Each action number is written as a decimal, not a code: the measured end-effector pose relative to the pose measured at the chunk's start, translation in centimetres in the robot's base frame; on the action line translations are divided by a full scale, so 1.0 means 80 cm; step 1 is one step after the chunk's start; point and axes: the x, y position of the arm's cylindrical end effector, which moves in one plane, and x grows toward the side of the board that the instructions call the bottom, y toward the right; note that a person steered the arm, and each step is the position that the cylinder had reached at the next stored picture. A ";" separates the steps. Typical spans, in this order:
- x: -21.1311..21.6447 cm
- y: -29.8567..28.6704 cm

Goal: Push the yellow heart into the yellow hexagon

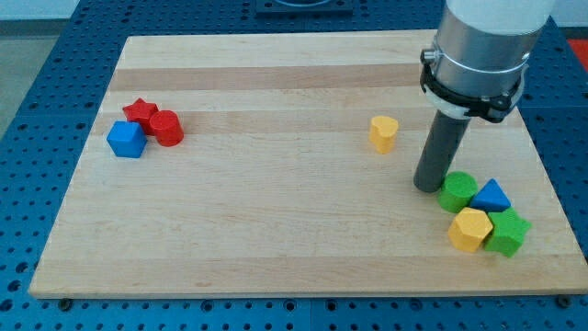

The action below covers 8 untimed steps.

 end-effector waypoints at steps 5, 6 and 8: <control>-0.119 -0.073; -0.119 -0.103; -0.099 -0.111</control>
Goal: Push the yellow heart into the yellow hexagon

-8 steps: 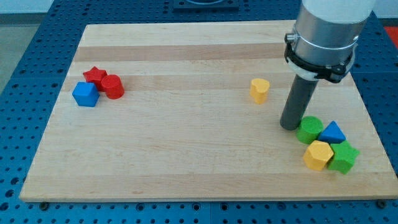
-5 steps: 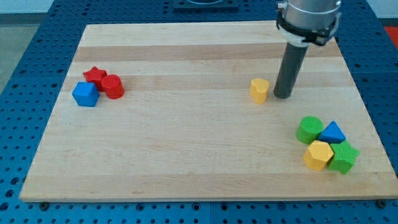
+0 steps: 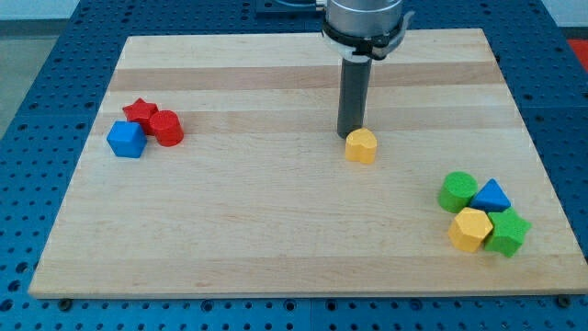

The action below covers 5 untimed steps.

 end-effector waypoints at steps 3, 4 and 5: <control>0.071 -0.001; 0.089 -0.001; 0.106 0.000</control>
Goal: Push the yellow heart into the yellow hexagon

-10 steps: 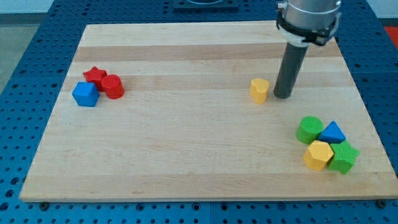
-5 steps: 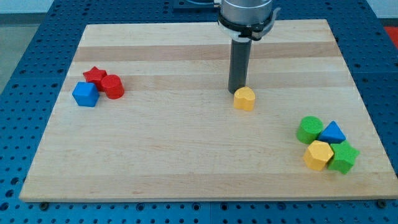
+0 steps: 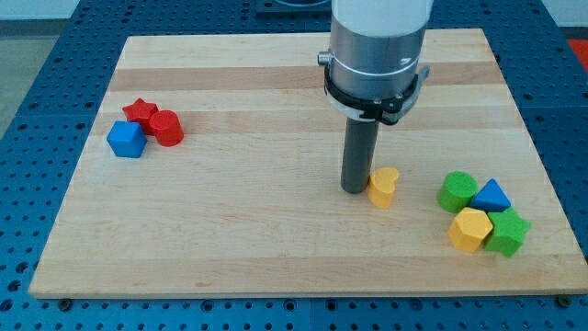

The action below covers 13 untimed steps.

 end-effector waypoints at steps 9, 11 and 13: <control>0.014 0.085; 0.023 0.090; 0.023 0.088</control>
